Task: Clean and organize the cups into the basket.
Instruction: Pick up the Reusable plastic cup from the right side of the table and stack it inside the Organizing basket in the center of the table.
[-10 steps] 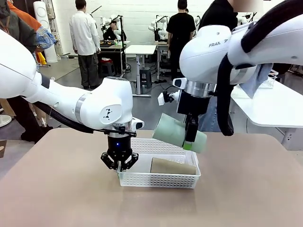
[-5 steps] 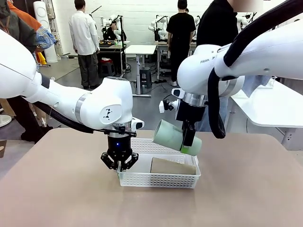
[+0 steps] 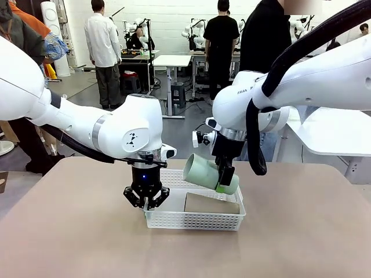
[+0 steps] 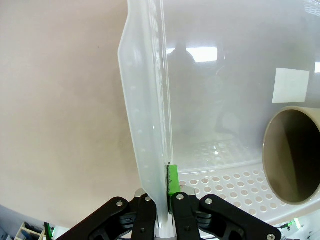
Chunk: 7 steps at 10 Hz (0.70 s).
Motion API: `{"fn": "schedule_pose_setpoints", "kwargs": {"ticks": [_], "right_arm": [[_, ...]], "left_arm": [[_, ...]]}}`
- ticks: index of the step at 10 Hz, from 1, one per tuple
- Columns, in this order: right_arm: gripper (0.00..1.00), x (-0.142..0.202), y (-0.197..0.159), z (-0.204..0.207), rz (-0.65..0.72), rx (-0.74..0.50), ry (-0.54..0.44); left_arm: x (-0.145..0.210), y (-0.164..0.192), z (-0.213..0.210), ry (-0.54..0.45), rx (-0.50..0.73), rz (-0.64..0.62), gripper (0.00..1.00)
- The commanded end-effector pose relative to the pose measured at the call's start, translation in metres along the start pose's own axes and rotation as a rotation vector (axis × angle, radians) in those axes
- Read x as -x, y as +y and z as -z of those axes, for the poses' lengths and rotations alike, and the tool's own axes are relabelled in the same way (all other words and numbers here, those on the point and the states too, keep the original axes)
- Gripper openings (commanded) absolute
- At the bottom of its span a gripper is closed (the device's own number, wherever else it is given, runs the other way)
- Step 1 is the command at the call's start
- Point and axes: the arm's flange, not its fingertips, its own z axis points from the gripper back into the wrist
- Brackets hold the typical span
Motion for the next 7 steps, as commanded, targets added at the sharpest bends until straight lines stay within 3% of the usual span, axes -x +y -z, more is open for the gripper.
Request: {"fn": "schedule_pose_setpoints", "kwargs": {"ticks": [1,7], "right_arm": [[0.81,0.003,-0.016,0.012,-0.047,-0.009,-0.056],[0.81,0.011,-0.032,0.036,-0.119,-0.027,-0.108]], "left_arm": [[0.002,0.001,0.001,-0.001,-0.004,0.0,0.0],[0.002,0.001,0.001,-0.001,-0.004,0.0,0.0]]}}
